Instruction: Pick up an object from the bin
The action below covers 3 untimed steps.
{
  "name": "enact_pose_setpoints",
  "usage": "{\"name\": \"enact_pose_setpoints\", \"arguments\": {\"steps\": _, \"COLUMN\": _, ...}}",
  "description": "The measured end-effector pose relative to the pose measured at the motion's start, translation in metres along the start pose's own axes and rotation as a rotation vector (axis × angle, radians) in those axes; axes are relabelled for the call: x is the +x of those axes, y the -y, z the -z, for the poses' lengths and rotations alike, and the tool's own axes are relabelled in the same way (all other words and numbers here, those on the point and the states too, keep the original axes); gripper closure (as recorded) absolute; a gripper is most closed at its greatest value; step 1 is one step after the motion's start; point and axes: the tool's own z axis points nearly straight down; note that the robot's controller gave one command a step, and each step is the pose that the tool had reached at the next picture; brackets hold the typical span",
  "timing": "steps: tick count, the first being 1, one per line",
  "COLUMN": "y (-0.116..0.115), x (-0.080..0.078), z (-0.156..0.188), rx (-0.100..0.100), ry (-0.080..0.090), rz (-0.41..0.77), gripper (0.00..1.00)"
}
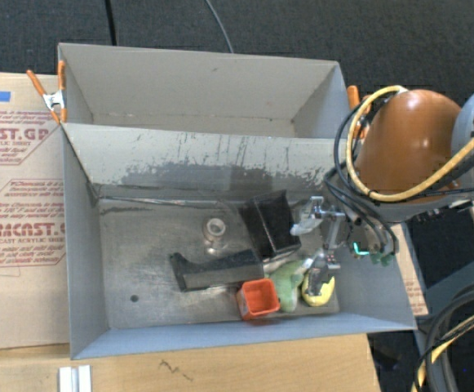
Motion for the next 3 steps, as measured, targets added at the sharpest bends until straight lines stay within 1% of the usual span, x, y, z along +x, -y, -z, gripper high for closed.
{"name": "enact_pose_setpoints", "arguments": {"steps": 2, "y": 0.000, "x": 0.000, "z": 0.000, "rx": 0.000, "ry": 0.001, "rz": -0.001, "gripper": 0.00}}
{"name": "enact_pose_setpoints", "arguments": {"steps": 3, "y": 0.014, "x": 0.001, "z": 0.010, "rx": -0.001, "ry": -0.003, "rz": 0.041, "gripper": 0.00}}
